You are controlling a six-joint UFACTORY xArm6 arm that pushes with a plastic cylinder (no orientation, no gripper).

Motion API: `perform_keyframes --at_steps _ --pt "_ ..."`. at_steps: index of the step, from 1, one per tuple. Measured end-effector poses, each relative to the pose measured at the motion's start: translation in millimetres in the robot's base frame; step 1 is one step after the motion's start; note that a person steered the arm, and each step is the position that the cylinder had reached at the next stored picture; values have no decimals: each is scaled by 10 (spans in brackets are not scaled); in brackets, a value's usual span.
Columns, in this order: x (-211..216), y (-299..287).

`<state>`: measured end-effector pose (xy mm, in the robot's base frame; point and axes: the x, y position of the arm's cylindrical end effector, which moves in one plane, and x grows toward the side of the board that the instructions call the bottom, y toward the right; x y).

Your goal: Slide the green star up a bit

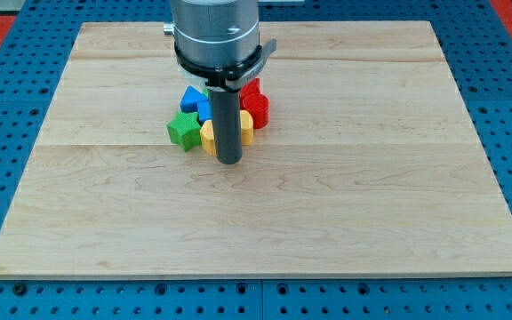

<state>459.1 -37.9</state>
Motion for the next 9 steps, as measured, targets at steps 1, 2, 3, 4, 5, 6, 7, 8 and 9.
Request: perform_keyframes --at_steps 1,2,3,4,5,6,7,8,9 --pt "-111 0" --pt "-127 0" --pt "-4 -182" --pt "157 -479" --pt "89 -581" --pt "-35 -602" --pt "-160 -624" --pt "-232 -677" --pt "-232 -719"
